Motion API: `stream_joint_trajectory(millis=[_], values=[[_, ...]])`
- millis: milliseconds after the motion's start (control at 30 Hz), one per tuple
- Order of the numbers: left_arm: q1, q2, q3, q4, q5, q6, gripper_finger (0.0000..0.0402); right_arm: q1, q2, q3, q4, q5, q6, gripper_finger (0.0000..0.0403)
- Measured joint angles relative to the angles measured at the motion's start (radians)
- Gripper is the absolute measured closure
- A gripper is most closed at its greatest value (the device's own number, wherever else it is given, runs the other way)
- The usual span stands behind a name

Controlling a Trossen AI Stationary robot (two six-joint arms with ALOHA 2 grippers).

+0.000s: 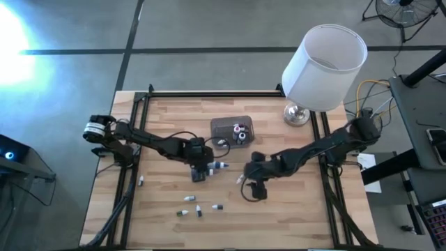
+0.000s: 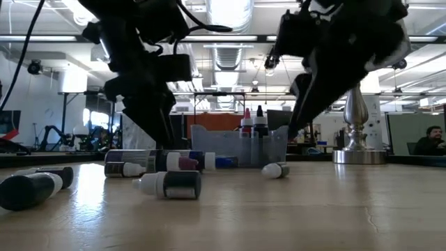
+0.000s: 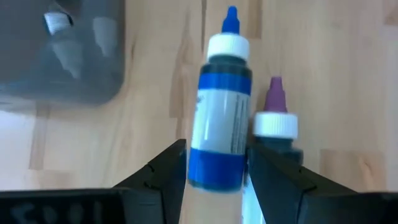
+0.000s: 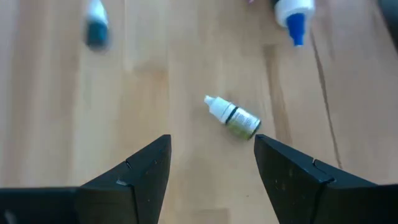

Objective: Pick & Place food coloring
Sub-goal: Put the small green food coloring bottle into the bin

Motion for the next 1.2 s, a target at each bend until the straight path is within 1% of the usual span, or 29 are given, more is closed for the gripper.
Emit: stream_joint_trajectory(millis=[100,200,367,467,567,667,800,900,1033,1100,1200], values=[[-0.014,-0.018,0.000,-0.049,-0.013,-0.025,0.0255,0.001,0.047,0.026,0.002,0.004,-0.111,0.0179],[-0.045,-0.061,-0.001,-0.110,-0.056,-0.080,0.0255,0.002,0.096,0.066,0.005,0.002,-0.206,0.0179],[-0.117,-0.174,-0.002,-0.187,-0.151,-0.215,0.0255,0.013,0.180,0.127,-0.002,-0.008,-0.426,0.0179],[-0.166,-0.244,-0.004,-0.231,-0.221,-0.327,0.0255,0.014,0.230,0.155,-0.011,0.003,-0.503,0.0179],[-0.216,-0.305,-0.006,-0.261,-0.291,-0.438,0.0255,0.007,0.269,0.177,-0.053,0.057,-0.519,0.0179],[-0.260,-0.348,-0.008,-0.276,-0.361,-0.522,0.0255,-0.006,0.290,0.196,-0.059,0.072,-0.554,0.0179],[-0.301,-0.383,-0.017,-0.297,-0.425,-0.602,0.0255,-0.029,0.315,0.224,-0.076,0.055,-0.587,0.0179],[-0.322,-0.390,-0.021,-0.342,-0.432,-0.663,0.0255,-0.054,0.325,0.242,-0.104,-0.010,-0.581,0.0184],[-0.356,-0.389,-0.021,-0.380,-0.436,-0.721,0.0255,-0.082,0.329,0.249,-0.127,-0.079,-0.542,0.0215],[-0.371,-0.387,-0.021,-0.387,-0.438,-0.744,0.0255,-0.092,0.329,0.249,-0.130,-0.102,-0.529,0.0240],[-0.389,-0.386,-0.021,-0.398,-0.452,-0.775,0.0255,-0.095,0.329,0.248,-0.132,-0.102,-0.524,0.0282]])
